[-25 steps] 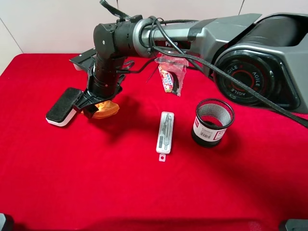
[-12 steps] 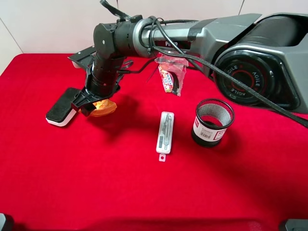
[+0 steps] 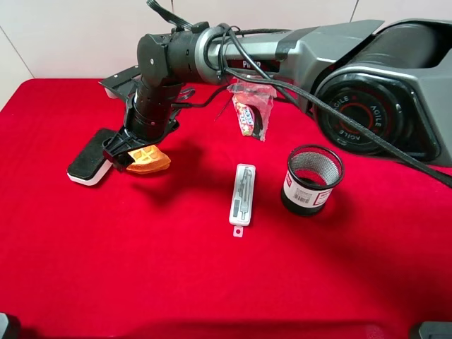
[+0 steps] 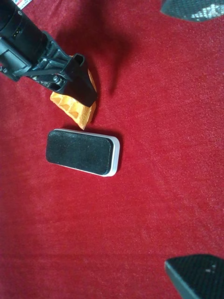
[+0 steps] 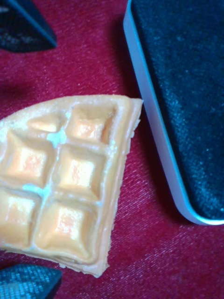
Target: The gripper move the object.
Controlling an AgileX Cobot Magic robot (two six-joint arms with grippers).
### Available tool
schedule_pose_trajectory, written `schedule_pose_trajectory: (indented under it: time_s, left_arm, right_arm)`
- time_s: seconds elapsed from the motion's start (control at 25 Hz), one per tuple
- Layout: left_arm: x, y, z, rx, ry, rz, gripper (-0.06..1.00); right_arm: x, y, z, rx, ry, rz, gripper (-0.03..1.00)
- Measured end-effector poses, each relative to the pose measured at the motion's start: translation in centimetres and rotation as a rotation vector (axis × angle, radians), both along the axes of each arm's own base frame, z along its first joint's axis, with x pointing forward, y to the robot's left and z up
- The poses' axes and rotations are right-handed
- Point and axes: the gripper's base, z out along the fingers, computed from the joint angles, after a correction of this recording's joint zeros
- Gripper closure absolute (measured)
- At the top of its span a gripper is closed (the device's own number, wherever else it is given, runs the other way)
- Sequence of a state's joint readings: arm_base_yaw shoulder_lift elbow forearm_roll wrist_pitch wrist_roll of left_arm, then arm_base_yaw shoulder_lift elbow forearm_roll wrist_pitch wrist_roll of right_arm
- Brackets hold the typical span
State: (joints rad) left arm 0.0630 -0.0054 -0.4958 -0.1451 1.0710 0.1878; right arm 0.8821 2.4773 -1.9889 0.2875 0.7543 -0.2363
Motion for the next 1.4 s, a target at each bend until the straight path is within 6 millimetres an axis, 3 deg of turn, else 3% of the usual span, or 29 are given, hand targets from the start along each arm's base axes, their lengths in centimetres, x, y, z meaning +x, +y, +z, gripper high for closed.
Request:
schedule_pose_trajectory:
  time_s: [0.44, 1.4]
  left_arm:
    - [0.0, 0.0, 0.0, 0.000, 0.000, 0.000, -0.05]
    - [0.0, 0.0, 0.0, 0.000, 0.000, 0.000, -0.05]
  right_arm:
    - [-0.1, -0.1, 0.2, -0.007, 0.003, 0.005, 0.27]
    - [-2.4, -2.9, 11.2, -0.090, 0.021, 0.101, 0.27]
